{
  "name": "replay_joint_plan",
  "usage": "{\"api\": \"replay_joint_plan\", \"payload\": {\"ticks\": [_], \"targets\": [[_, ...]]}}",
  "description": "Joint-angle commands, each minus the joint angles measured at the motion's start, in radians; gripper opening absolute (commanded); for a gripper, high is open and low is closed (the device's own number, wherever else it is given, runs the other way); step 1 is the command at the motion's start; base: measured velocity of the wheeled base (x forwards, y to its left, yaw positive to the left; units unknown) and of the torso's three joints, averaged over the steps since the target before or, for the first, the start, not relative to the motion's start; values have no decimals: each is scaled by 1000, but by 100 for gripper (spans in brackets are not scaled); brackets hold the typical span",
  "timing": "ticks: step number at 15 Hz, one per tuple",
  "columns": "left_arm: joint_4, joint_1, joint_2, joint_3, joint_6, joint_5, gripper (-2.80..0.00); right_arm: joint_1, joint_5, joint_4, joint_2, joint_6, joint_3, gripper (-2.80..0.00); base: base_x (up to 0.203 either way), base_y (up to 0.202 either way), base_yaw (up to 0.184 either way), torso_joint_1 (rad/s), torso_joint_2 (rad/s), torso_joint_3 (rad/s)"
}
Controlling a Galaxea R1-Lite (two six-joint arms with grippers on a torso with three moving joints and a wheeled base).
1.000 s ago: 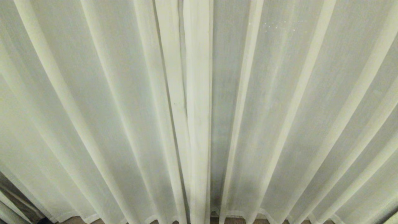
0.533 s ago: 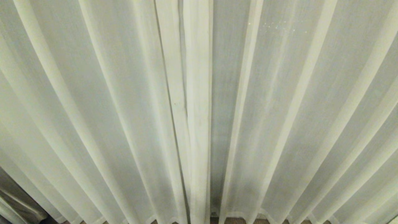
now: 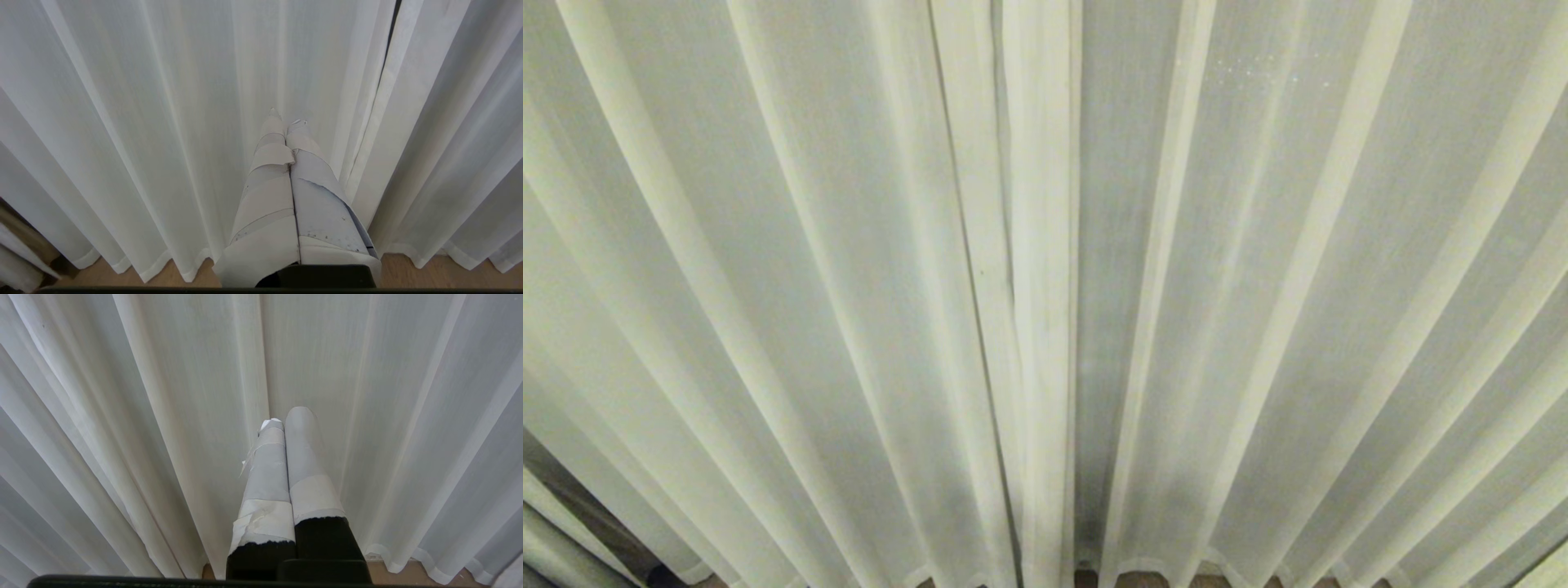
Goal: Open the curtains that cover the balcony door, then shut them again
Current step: Pull the outer curtains open on both sides
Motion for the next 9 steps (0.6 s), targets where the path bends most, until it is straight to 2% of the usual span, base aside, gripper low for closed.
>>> {"api": "replay_joint_plan", "payload": {"ticks": [1, 9], "targets": [[0, 0, -2, 0, 0, 0, -280, 0, 0, -1, 0, 0, 0, -280, 0, 0, 0, 0, 0, 0], [-1, 0, -2, 0, -2, 0, -280, 0, 0, -1, 0, 0, 0, -280, 0, 0, 0, 0, 0, 0]]}}
